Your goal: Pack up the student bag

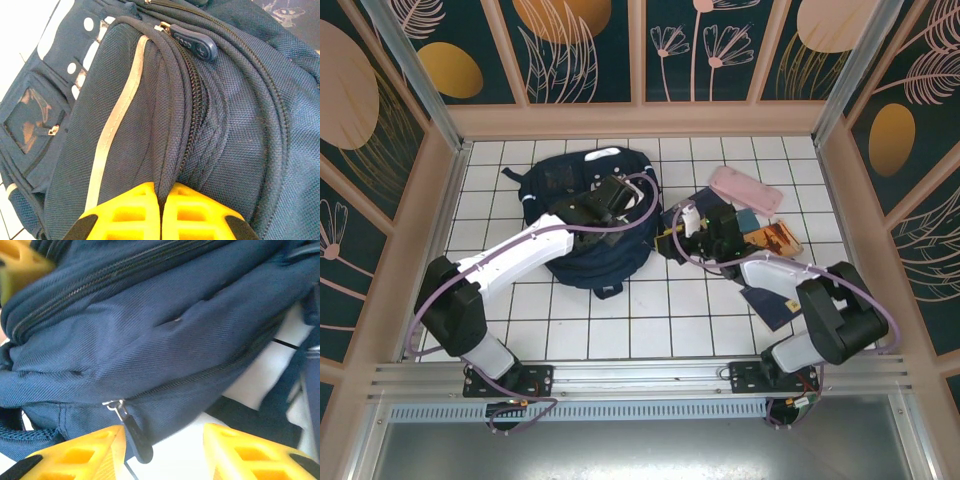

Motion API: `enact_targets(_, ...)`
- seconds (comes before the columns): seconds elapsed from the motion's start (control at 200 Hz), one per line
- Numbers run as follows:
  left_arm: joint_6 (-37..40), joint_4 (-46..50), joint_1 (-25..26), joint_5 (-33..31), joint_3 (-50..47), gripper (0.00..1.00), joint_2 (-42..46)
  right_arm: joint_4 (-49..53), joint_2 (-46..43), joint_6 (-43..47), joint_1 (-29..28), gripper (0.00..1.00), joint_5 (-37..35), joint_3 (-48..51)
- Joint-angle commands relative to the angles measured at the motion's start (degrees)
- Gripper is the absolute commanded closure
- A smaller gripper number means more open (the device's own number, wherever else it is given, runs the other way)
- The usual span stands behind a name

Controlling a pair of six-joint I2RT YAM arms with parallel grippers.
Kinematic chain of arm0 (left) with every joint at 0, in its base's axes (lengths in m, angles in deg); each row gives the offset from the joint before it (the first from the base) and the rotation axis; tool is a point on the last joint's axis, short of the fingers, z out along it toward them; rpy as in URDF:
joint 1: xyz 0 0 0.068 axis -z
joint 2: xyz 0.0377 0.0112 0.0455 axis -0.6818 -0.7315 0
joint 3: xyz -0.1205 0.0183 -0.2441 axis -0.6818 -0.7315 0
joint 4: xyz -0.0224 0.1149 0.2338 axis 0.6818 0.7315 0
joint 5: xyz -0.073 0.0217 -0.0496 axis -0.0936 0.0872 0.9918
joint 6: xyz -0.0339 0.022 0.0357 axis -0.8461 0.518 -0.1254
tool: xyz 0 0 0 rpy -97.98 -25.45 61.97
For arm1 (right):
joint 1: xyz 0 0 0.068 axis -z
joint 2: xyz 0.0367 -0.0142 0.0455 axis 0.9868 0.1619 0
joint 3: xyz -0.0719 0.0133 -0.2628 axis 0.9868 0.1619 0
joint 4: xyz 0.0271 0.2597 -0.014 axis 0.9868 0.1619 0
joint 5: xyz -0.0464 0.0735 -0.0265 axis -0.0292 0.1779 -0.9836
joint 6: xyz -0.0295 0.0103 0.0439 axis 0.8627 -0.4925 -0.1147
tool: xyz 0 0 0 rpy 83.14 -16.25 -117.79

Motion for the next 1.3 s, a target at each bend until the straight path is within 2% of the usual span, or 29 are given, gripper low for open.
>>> enact_targets(0.0,0.26,-6.14,-0.10,-3.42,-0.14,1.00,2.86,1.85,2.27,5.90,-0.96,0.53,2.87,-2.88)
enact_targets(0.225,-0.10,-6.81,-0.04,-4.15,-0.14,1.00,3.19,-0.10,5.05,8.48,-1.07,0.52,9.24,-4.51)
enact_targets(0.425,-1.17,-8.02,-0.03,-5.83,-0.06,1.00,3.11,0.97,6.40,9.65,-1.06,0.54,8.61,-3.80)
enact_targets(0.48,-1.24,-8.34,-0.02,-6.05,-0.05,1.00,3.22,1.00,6.65,9.85,-2.28,0.59,7.45,-3.53)
enact_targets(0.556,-1.17,-8.51,-0.08,-6.13,0.10,1.00,3.33,0.52,7.05,10.00,-2.30,0.75,6.18,-3.51)
enact_targets(0.636,-1.17,-8.56,-0.11,-6.67,0.21,1.00,3.33,0.60,7.13,10.27,-2.39,0.87,5.17,-4.14)
enact_targets(0.751,-2.68,-8.74,-0.10,-7.51,0.81,1.00,2.87,1.78,5.68,10.38,-2.80,1.00,3.21,-4.46)
enact_targets(0.846,-7.40,-8.52,-0.13,-9.43,2.81,1.00,1.15,2.01,2.33,9.75,-4.31,1.00,0.66,-2.79)
enact_targets(1.066,-19.56,-4.98,-0.39,-7.83,13.21,1.00,-8.34,-0.54,-7.30,5.56,-8.93,1.00,-5.92,3.22)
enact_targets(1.296,-25.57,-0.35,-1.74,-1.98,26.63,1.00,-16.86,-2.39,-8.86,2.78,-16.68,1.00,-14.18,3.40)
